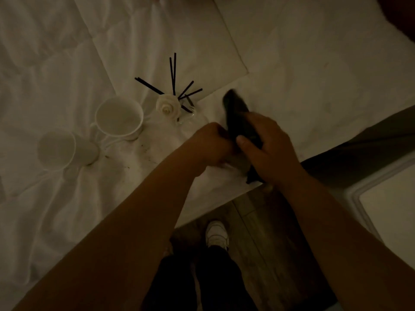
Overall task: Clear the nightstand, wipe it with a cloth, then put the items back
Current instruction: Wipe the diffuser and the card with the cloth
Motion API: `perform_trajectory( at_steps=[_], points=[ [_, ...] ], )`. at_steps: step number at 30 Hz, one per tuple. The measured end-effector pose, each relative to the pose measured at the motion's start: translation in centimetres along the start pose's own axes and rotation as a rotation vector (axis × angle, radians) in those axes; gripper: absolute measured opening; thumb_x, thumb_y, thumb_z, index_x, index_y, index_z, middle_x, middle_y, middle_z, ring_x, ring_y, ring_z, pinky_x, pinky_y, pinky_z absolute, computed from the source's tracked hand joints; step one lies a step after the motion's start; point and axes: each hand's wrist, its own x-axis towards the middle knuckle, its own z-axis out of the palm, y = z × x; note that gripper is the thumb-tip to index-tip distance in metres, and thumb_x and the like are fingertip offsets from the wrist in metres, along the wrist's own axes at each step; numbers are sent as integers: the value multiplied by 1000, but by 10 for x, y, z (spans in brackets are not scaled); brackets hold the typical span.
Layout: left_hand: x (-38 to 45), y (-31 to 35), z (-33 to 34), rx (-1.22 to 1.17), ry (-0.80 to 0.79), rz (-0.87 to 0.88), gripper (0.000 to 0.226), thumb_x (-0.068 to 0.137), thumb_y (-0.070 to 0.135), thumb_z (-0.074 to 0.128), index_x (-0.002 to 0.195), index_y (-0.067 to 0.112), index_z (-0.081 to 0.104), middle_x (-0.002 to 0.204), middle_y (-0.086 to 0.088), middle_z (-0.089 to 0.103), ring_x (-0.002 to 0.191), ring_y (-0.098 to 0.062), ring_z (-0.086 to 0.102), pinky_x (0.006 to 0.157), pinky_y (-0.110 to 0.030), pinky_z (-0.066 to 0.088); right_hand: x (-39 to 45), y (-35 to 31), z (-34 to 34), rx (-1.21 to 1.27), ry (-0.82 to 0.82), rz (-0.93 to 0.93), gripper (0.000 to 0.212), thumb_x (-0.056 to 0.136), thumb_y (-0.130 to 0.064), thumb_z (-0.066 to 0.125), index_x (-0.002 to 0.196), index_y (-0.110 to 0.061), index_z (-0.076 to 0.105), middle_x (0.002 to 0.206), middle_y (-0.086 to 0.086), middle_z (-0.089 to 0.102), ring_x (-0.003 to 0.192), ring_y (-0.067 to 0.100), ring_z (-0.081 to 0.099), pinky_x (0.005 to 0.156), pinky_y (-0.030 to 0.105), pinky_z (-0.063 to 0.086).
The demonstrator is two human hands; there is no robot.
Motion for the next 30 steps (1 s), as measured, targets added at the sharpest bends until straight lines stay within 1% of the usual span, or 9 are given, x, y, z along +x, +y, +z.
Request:
perform_trajectory(
  at_steps=[2, 5, 10, 14, 18, 20, 24, 28, 30],
  points=[
    [-11, -2, 3, -409, -172, -33, 26, 89, 1, 55, 114, 9, 60, 113, -18, 65, 102, -33, 64, 90, -47, 54, -3, 1, 3, -70, -73, -37, 50, 90, -36, 50, 134, -12, 52, 148, 10, 40, 140, 28, 29, 112, 34, 24],
    [-21, -9, 11, -810, -231, -6, 39, 90, -6, 43, 125, 8, 53, 117, -20, 63, 99, -34, 66, 87, -52, 54, -10, -4, 7, 61, -27, -5, 48, 94, -34, 47, 138, -14, 47, 154, 6, 29, 141, 17, 25, 112, 24, 23],
    [-30, -11, 19, -1199, -331, -51, 54, 94, 50, 39, 122, 11, 63, 124, -16, 63, 111, -32, 62, 96, -46, 49, -39, -21, 19, 45, 95, -16, 46, 94, -29, 52, 138, -16, 47, 150, 0, 32, 140, 19, 29, 112, 22, 25],
    [-36, -11, 16, -1257, -240, -77, 63, 94, 61, 35, 117, 10, 64, 105, -16, 69, 98, -30, 65, 90, -41, 52, -61, -30, 27, -62, 110, -178, 44, 92, -25, 56, 133, -11, 51, 145, 6, 35, 137, 29, 35, 110, 22, 26],
    [-49, -13, 22, -1259, -227, 7, 53, 100, 50, 31, 133, 16, 54, 126, -11, 62, 116, -24, 60, 99, -34, 48, -32, -37, 15, -167, 167, -217, 40, 94, -28, 48, 128, -9, 58, 140, 16, 49, 134, 36, 37, 107, 32, 27],
    [-53, -9, 25, -1250, -226, 55, 52, 100, 49, 27, 134, 18, 52, 127, -11, 62, 114, -25, 61, 95, -36, 51, -11, -41, 7, -97, 210, -93, 39, 97, -30, 48, 132, -13, 55, 144, 11, 46, 137, 30, 34, 107, 31, 28],
    [-61, -3, 35, -1187, -207, 142, 47, 101, 39, 31, 139, 16, 45, 131, -16, 57, 118, -27, 56, 97, -39, 49, 3, -43, -3, 197, 286, 69, 36, 98, -24, 48, 134, -23, 49, 139, -1, 51, 118, -6, 42, 98, 2, 30],
    [-57, -3, 40, -1183, -118, 187, 43, 101, 35, 36, 136, 14, 49, 120, -12, 66, 110, -22, 64, 84, -32, 55, -31, -50, 8, 188, 255, 83, 42, 97, -25, 50, 139, -22, 44, 138, 5, 53, 123, 6, 48, 101, 12, 37],
    [-52, 0, 34, -1191, -75, 112, 49, 97, 43, 43, 136, 14, 51, 124, -15, 63, 111, -26, 63, 90, -36, 55, -55, -56, 21, 204, 212, 45, 42, 96, -23, 51, 137, -25, 42, 142, -2, 46, 130, 6, 41, 105, 12, 33]
  ],
)
